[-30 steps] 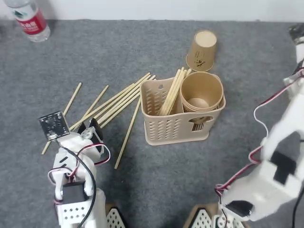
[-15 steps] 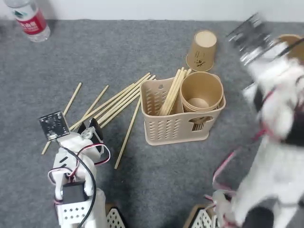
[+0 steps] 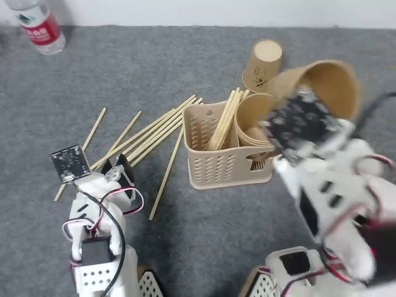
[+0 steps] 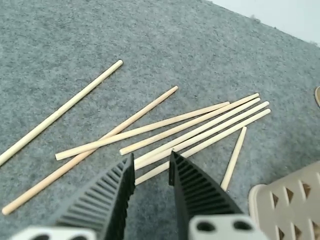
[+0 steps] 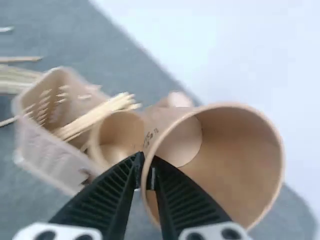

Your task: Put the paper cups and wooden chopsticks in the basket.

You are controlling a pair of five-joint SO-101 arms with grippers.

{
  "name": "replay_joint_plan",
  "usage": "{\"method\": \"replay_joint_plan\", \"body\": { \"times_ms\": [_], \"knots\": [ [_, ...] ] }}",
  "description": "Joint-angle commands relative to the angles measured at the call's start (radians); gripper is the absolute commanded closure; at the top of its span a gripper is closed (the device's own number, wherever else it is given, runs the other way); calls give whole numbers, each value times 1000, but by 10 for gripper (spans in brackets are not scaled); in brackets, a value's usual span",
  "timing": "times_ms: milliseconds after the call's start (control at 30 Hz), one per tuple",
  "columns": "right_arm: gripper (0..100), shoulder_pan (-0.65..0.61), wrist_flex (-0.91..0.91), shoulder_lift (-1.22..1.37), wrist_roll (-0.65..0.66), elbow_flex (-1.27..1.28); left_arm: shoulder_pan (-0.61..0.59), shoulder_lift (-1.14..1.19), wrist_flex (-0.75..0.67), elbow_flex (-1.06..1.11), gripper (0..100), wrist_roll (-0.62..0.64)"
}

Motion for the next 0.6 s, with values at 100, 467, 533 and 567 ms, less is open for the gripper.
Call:
{"method": "replay_joint_plan", "body": {
  "times_ms": [100,467,533,567],
  "knots": [
    [987,-5,-56,-8,-17,169,5,-15,6,-4,885,-8],
    [984,-7,-150,-8,-101,272,5,-15,6,-4,885,-8],
    [953,-7,-168,-8,-124,272,5,-15,6,-4,885,-8],
    [916,-7,-174,-8,-137,272,5,-15,6,-4,885,-8]
  ]
}}
